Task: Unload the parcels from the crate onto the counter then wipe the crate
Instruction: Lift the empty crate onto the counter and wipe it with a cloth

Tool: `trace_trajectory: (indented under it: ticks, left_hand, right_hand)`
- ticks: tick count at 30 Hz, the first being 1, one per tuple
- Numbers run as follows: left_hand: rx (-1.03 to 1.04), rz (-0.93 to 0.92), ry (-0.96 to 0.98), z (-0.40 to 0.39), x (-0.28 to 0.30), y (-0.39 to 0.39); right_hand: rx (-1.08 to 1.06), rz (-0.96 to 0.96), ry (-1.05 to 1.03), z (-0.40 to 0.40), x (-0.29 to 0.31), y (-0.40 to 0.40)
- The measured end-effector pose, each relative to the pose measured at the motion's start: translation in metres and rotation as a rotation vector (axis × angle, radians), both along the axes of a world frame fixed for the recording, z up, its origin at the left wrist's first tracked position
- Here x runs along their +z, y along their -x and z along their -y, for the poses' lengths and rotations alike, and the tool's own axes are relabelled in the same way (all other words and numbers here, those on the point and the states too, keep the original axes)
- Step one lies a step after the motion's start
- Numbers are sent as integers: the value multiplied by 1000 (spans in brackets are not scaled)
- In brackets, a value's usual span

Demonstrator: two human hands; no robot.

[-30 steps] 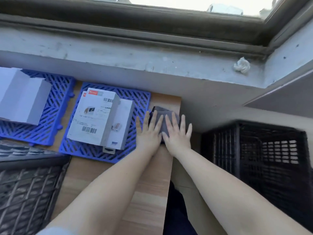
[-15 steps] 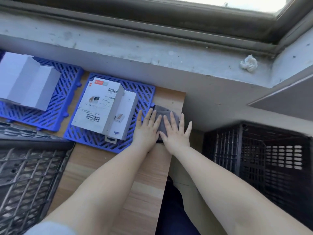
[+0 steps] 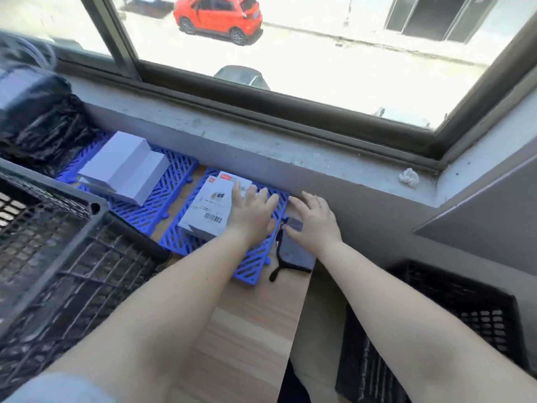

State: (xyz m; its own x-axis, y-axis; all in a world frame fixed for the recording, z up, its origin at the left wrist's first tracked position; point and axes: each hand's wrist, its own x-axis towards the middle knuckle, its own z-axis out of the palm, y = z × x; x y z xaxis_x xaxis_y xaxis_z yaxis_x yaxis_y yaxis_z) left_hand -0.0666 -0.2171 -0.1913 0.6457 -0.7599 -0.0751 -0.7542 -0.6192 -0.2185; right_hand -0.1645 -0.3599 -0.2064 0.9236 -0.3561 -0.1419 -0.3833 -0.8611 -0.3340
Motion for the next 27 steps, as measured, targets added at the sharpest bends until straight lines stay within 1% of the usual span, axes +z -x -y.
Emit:
trace_trajectory:
  ticks: [3,6,8,12,17,20,23,27]
  left_hand:
    - [105,73,148,-42,48,-18]
    - [180,137,282,-106,87,-33]
    - [215,149,333,-157,109,-36]
    - [272,186,408,-268,139,-32]
    - [388,268,450,-405,168,-31]
    - [502,299,448,-476,177,-34]
    - [624,286,447,-533,176,-37]
    - [797,241,458,-581,169,-38]
  right_hand:
    - [42,107,29,-35,46,-18]
    - [98,201,96,-89,88,-37]
    - [134,230,127,-136,110,-46]
    - [188,304,124,-240,142,-60]
    - [271,334,153,-355,178,-85]
    - [326,343,165,-410,192,-103]
    - [384,328,187,-457,200,-120]
    - [446,270,222,-500,201,-141]
